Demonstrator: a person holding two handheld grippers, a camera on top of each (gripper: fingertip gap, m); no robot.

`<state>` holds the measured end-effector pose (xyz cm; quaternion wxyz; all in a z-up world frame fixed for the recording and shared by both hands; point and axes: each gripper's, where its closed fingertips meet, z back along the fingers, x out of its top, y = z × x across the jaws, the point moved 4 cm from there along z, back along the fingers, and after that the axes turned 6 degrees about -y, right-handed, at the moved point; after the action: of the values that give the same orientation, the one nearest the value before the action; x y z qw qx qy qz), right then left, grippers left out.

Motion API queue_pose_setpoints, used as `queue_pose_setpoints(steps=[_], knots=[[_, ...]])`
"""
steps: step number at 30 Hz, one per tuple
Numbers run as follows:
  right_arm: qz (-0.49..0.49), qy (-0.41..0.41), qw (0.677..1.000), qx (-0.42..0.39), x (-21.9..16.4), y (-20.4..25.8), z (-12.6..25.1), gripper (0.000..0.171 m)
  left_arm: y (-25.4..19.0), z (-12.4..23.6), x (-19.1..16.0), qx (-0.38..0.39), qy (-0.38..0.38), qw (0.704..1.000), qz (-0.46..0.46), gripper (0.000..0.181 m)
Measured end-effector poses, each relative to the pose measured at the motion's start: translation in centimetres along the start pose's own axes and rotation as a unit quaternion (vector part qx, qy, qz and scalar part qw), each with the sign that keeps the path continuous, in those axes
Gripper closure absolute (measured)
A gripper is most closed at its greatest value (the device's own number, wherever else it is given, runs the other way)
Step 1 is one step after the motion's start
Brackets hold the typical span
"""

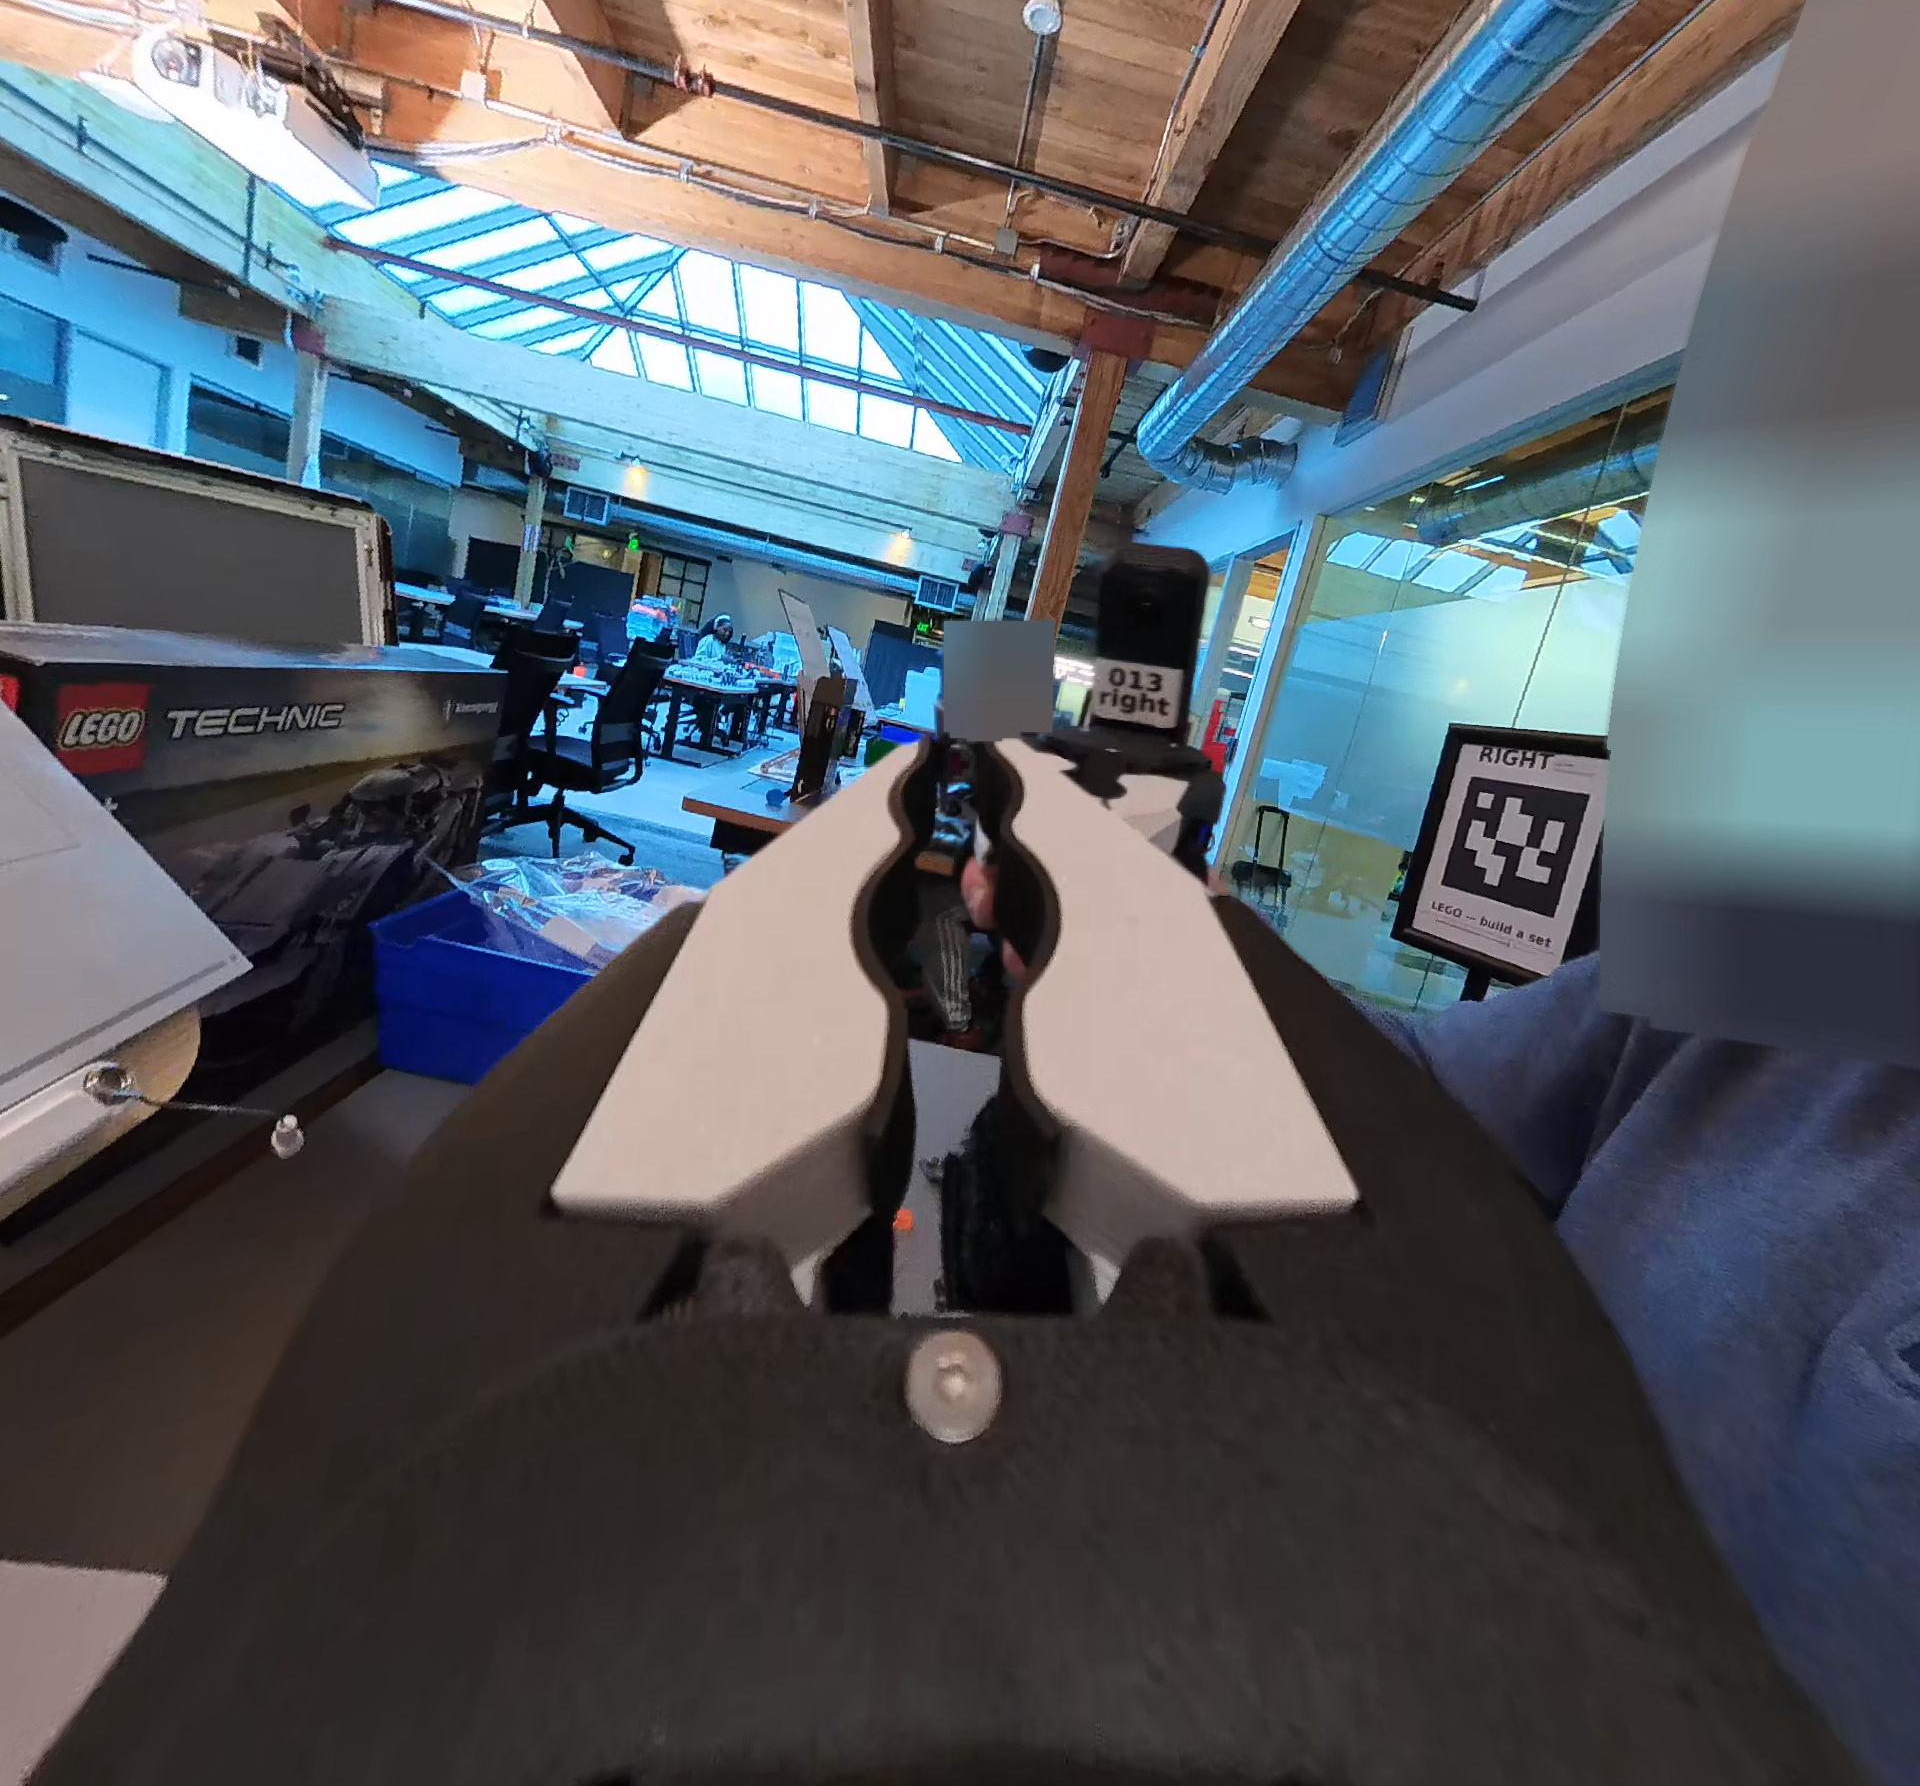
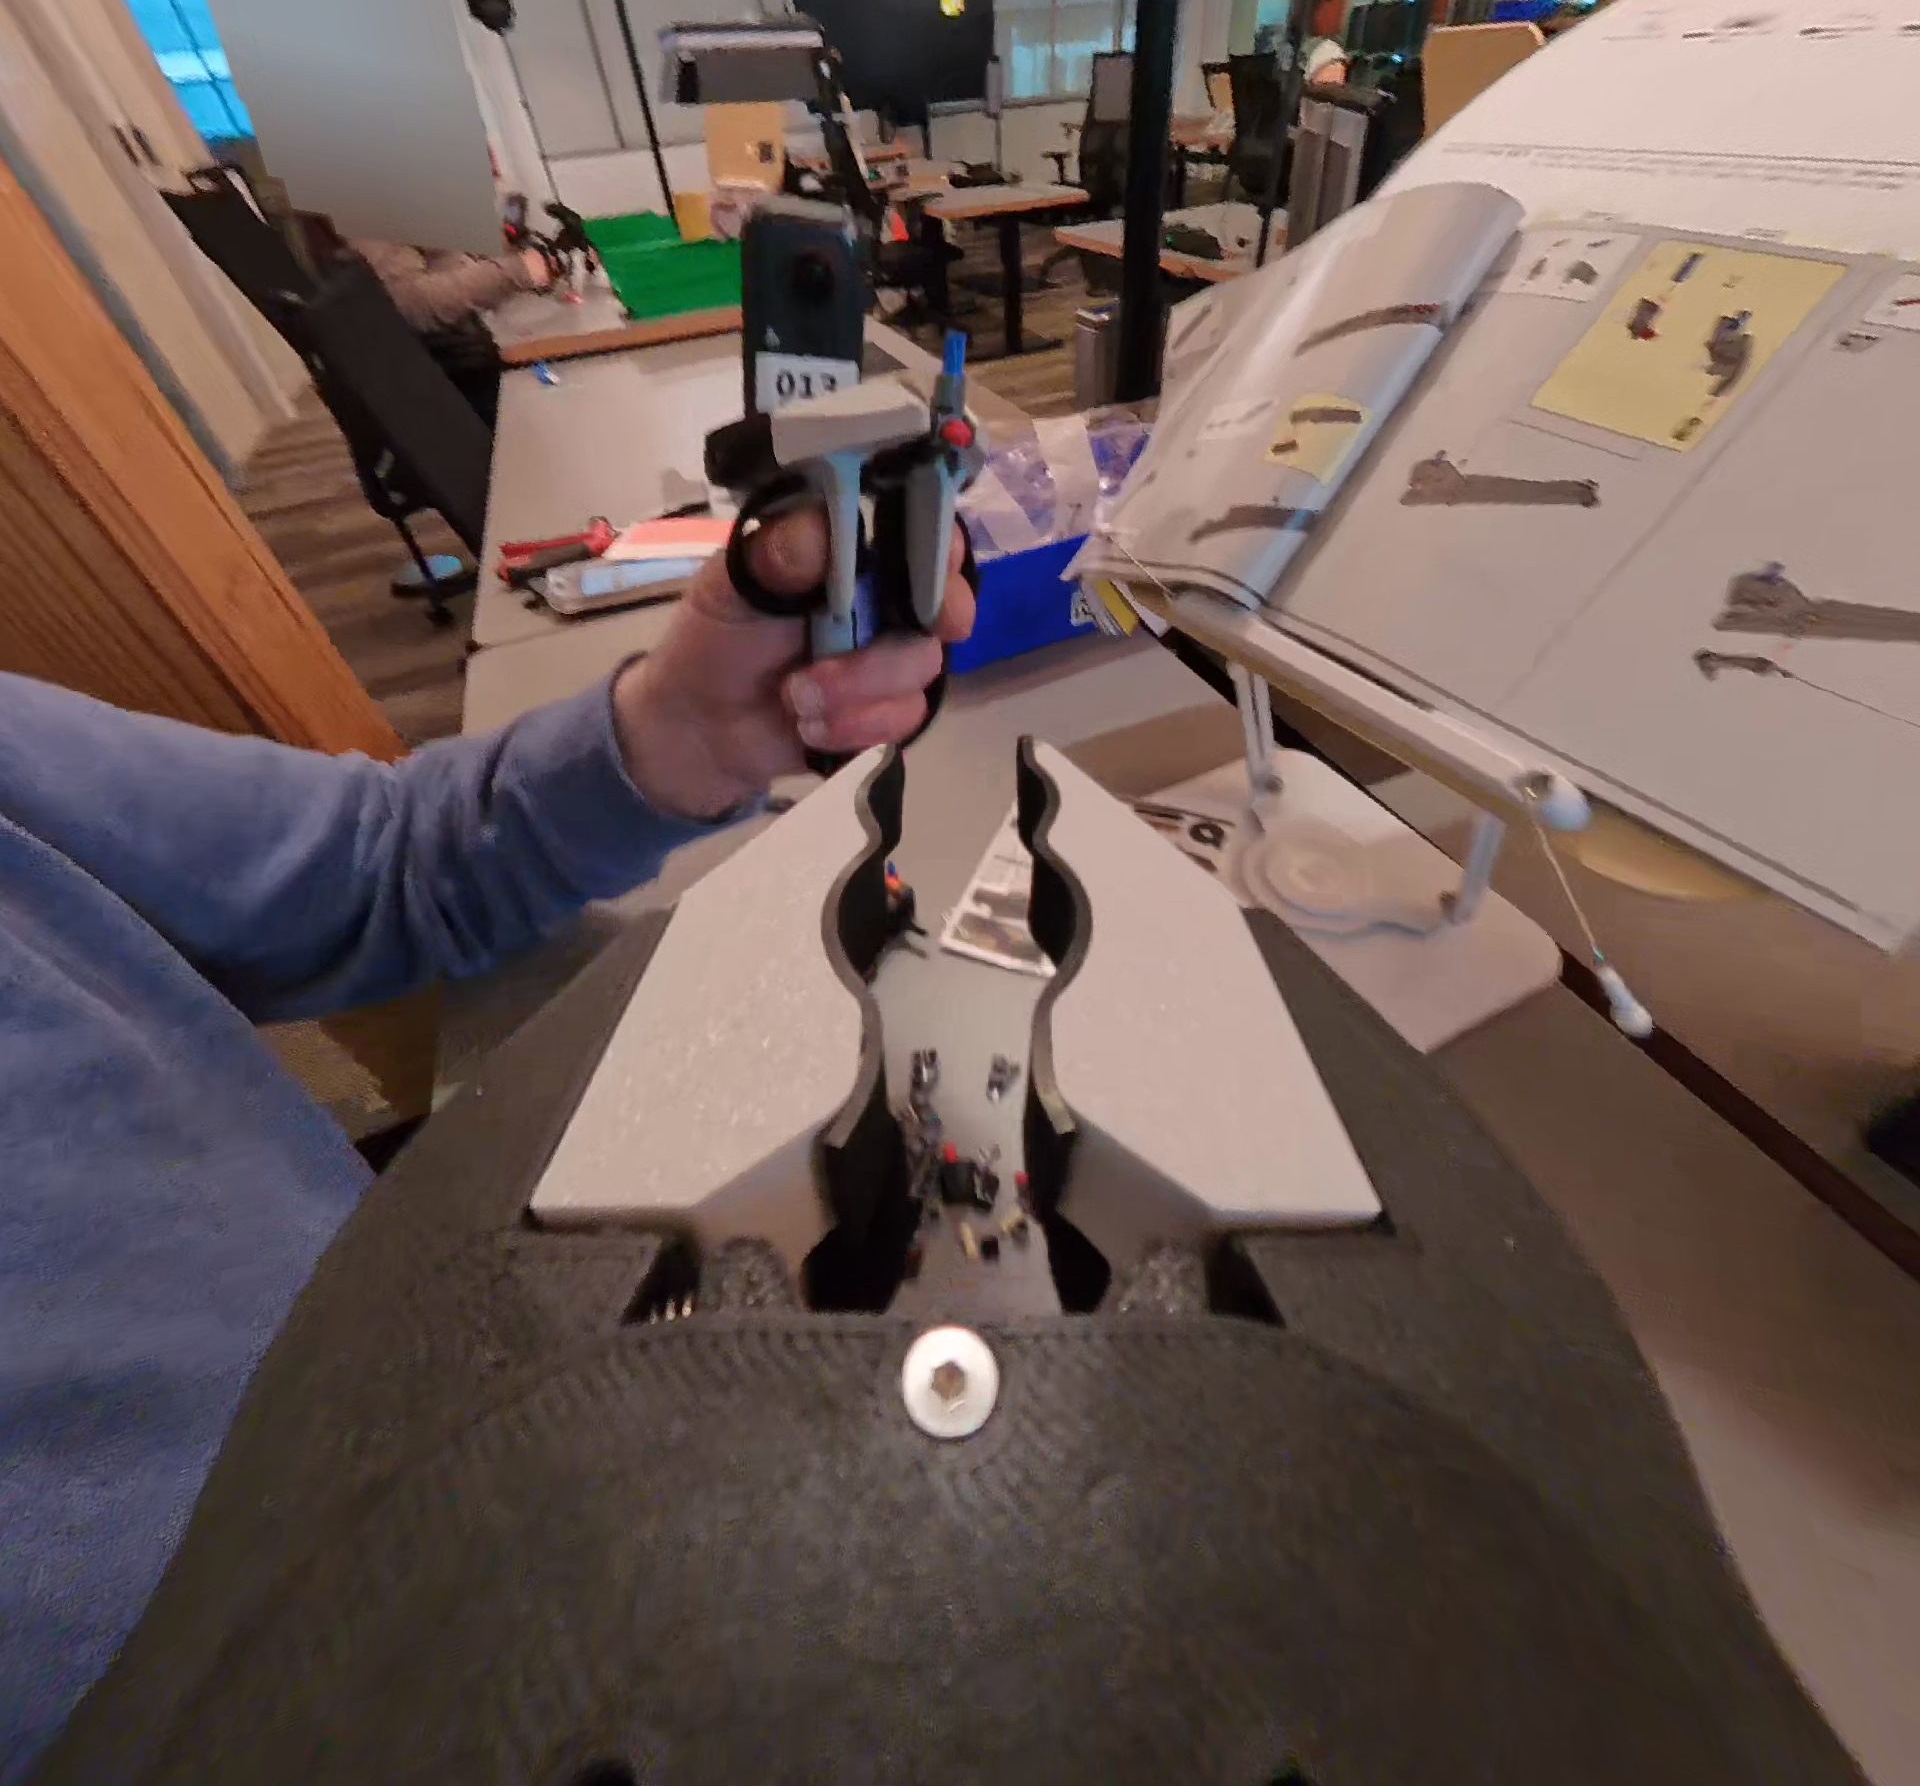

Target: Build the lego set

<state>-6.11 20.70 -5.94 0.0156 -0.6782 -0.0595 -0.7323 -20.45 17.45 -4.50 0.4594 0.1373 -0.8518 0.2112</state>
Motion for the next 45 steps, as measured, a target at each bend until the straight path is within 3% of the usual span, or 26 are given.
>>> queue_pose_setpoints(steps=[12,26,34,45], knots=[[0.015,0.049,0.997,-0.051,-4.2,1.3,7.1,0.146,-0.8,-0.2,-0.8,0.024,0.036,0.999,0.001,0.176],[0.052,0.137,0.98,-0.138,-10.1,1.0,13.1,0.135,-0.1,4.2,-4.9,0.057,0.088,0.994,-0.006,0.176],[0.035,0.25,0.948,-0.194,-15.4,-0.2,17.5,0.137,-0.5,4.6,-6.0,0.045,0.106,0.993,-0.002,0.176],[-0.02,0.368,0.914,-0.169,-23.1,-0.9,21.3,0.147,-1.0,3.7,-7.5,0.034,0.126,0.991,0.007,0.176]])
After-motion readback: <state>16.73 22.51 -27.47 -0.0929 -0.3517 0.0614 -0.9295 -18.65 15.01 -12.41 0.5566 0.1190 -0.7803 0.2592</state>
